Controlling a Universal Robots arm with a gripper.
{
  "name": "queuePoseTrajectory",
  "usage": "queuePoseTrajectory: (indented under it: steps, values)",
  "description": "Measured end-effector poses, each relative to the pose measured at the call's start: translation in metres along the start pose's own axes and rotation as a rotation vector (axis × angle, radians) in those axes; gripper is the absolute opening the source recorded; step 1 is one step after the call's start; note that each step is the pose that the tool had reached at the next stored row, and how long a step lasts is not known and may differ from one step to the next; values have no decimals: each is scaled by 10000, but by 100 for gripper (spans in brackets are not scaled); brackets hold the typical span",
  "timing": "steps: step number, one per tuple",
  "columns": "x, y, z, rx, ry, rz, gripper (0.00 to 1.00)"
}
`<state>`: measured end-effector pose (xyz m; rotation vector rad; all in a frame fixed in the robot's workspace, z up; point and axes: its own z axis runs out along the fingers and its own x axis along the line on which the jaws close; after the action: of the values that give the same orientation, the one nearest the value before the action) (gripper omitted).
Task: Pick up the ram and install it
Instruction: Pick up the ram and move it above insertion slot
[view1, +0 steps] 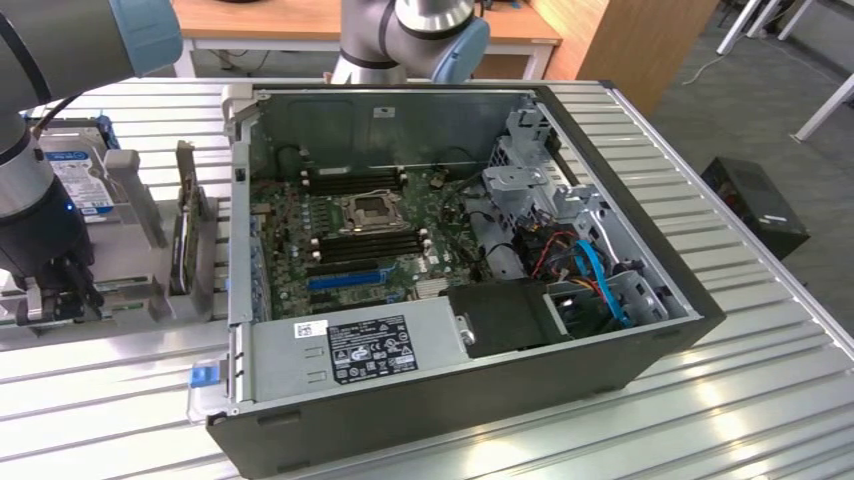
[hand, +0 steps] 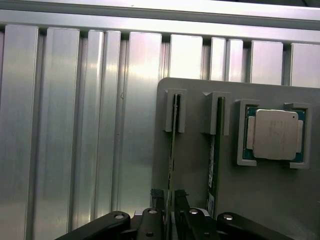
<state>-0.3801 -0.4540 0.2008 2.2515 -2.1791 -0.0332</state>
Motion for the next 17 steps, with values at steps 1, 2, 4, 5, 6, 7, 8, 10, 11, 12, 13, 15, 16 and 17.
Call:
queuePoseTrajectory:
  steps: [1,2,4,5,6,7,8,10,11,12,13,15,16,17]
  values:
    - [0,0,0,0,0,0,23]
    - [0,0,0,0,0,0,21]
    - [0,0,0,1,0,1,15]
    - [0,0,0,0,0,1,12]
    - [0,0,0,0,0,0,12]
    - [0,0,0,0,0,0,12]
    - [0,0,0,0,0,0,12]
    - [0,0,0,0,0,1,12]
    - [0,0,0,0,0,0,12]
    - [0,0,0,0,0,1,12]
    - [0,0,0,0,-1,0,12]
    - [0,0,0,2,-1,0,12]
    - [0,0,0,1,-1,0,12]
    - [0,0,-1,0,-1,0,12]
